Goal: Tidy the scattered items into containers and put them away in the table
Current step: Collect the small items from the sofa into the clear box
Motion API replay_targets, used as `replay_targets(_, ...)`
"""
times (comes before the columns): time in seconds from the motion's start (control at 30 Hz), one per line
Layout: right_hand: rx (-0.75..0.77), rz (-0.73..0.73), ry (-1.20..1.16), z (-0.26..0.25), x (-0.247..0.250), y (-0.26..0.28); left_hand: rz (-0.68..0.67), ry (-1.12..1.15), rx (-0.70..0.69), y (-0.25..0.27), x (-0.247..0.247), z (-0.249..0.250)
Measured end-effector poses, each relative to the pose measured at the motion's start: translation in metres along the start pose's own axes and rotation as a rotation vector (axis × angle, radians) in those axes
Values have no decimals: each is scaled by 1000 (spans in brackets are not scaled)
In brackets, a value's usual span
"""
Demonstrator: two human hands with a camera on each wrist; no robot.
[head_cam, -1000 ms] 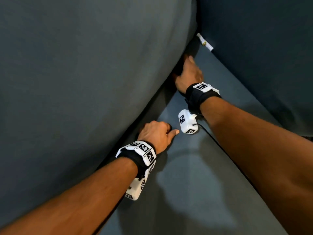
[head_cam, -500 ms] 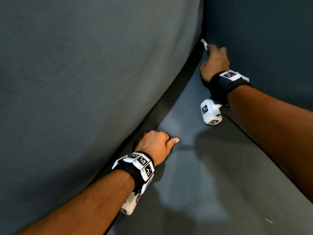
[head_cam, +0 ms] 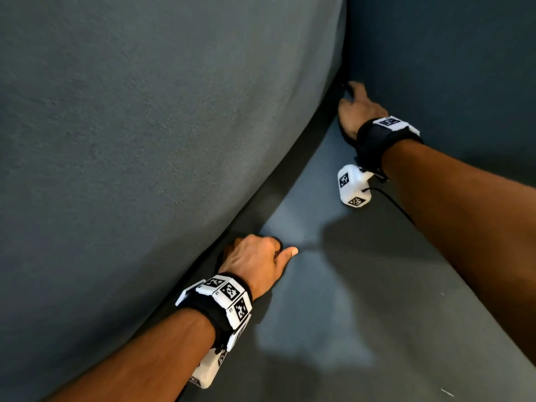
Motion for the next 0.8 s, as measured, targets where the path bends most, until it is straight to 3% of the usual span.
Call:
replay_targets(0.13,-61,-129,-155,-4,0,-11,5,-1,-4,0,1,1)
replay_targets(0.23,-72,-137,-299,-10,4,-17,-9,2,-1,-1,1,1)
replay_targets(0.3,-162,-167,-408,-9,8,-16,-14,3,-4,-2,1,2)
replay_targets(0.57,-225,-296,-296,-7,18,-24,2,-7,-8,-1,2,2)
replay_targets(0.8,-288,-314,-295,-5,16,-30,-42,10,17,-3,2,3)
Point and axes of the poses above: each hand's wrist, its own y-axis away from the middle knuckle, its own x-axis out of the back of the hand, z = x × y, the point moved 6 cm from there along -y, towards the middle knuckle
